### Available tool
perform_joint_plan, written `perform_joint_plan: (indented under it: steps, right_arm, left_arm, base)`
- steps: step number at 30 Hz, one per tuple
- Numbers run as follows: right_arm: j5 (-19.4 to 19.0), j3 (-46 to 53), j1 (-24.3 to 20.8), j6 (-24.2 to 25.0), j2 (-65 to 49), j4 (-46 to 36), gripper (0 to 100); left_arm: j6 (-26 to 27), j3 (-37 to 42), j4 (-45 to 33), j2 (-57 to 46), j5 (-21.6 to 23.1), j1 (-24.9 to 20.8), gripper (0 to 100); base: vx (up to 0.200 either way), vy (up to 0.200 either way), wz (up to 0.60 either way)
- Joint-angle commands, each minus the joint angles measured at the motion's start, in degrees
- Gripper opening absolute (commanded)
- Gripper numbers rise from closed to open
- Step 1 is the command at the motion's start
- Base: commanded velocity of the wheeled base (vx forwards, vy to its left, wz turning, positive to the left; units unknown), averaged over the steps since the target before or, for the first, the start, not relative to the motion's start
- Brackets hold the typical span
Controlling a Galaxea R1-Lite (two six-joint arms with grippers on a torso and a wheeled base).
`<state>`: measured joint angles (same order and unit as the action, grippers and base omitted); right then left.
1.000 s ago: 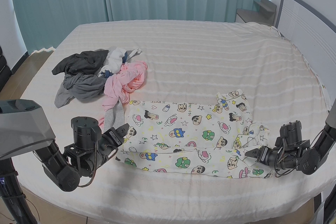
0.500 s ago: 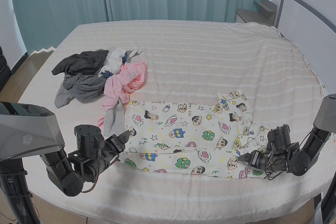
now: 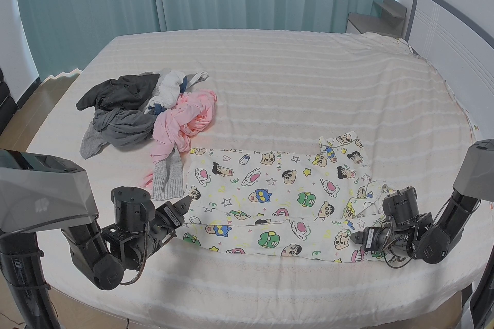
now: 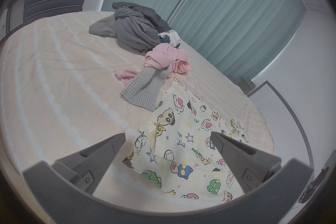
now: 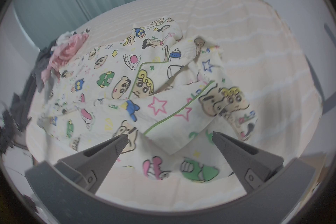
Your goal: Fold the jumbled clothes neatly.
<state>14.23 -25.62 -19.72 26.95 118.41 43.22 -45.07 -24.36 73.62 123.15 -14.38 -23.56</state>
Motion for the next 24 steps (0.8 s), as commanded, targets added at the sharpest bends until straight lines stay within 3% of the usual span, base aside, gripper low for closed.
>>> perform_joint_plan:
  steps: [1,8,12,14,15,18,24]
  right_arm:
    - [5.1,0.0,-0.7,-5.6,-0.3,0.6,100]
    - [9.7,0.7,-4.6,-14.9,0.7,5.4,100]
    - [10.1,0.5,-6.1,-18.9,1.4,5.8,100]
    - [10.1,0.5,-6.1,-19.2,1.5,5.8,100]
    - [10.6,0.8,-6.0,-22.6,2.4,5.9,100]
    - [11.0,0.7,-5.9,-25.2,3.2,5.8,100]
    - [11.3,0.0,-5.1,-28.0,5.2,6.0,100]
  left_arm:
    - [0.0,0.0,0.1,0.4,-1.2,0.0,100]
    - [0.0,0.0,0.1,0.5,-1.5,0.0,100]
    - [0.0,0.0,0.1,0.6,-1.5,0.0,100]
    - [0.0,0.0,0.1,0.7,-1.5,0.0,100]
    - [0.0,0.0,0.1,1.0,-1.5,0.0,100]
    - [0.0,-0.1,0.1,1.2,-1.5,0.0,100]
    - [0.0,-0.1,0.1,1.2,-1.5,0.1,100]
  base:
    - [0.0,0.0,0.0]
    - [0.0,0.0,0.0]
    - [0.0,0.0,0.0]
    - [0.0,0.0,0.0]
    - [0.0,0.0,0.0]
    - [0.0,0.0,0.0]
    - [0.0,0.0,0.0]
